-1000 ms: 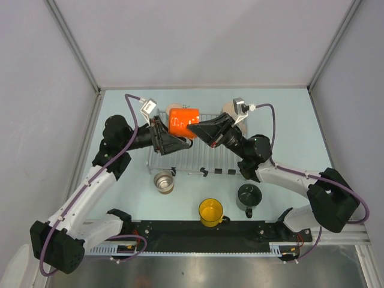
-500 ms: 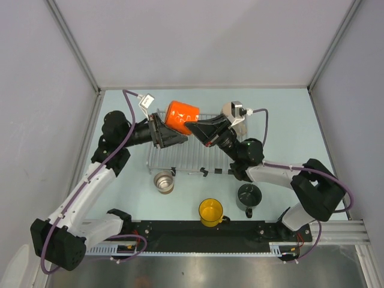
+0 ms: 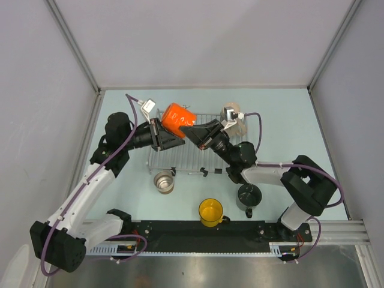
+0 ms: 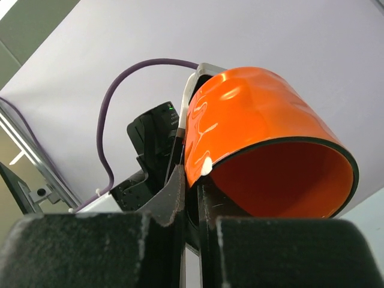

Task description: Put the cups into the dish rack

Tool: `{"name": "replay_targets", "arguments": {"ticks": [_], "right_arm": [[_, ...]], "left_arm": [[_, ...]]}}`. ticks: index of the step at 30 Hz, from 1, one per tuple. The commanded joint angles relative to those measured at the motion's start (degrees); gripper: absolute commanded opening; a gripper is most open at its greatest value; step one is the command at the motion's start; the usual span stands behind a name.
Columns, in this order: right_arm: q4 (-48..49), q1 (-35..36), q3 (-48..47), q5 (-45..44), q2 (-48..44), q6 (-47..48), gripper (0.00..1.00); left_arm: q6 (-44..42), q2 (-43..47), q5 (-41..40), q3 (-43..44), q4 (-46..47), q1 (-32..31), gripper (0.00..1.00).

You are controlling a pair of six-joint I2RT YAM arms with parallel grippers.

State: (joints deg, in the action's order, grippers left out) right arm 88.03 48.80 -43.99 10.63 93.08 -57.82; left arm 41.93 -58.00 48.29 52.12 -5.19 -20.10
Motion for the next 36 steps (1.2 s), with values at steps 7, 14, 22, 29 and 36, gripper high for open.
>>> {"name": "replay_targets", "arguments": {"ticks": [7,14,22,29,36], "right_arm": [[3.0,5.5,12.9,14.6,-1.0,1.6,0.36],[-2.1,2.8,17.5,14.2,-8.3,2.8,0.45],[-29.2,5.0,18.2,11.2,-27.0,12.4,0.55],[-73.6,15.8,6.6,-6.7,-50.1,28.7,0.63],[-86.8,20.9,2.2,-20.8,-63.2,34.7,0.62]], "left_arm": [[-17.7,3.6,0.7,12.2,0.6,-2.4,0.00],[-25.1,3.5,-5.7,12.3,-4.7,-2.5,0.00],[-33.6,0.8,-18.6,13.1,-8.2,-4.9,0.00],[-41.0,-11.0,-37.5,15.3,-12.3,-16.1,0.00],[-40.3,-24.5,-40.5,22.6,-14.6,-16.9,0.00]]}}
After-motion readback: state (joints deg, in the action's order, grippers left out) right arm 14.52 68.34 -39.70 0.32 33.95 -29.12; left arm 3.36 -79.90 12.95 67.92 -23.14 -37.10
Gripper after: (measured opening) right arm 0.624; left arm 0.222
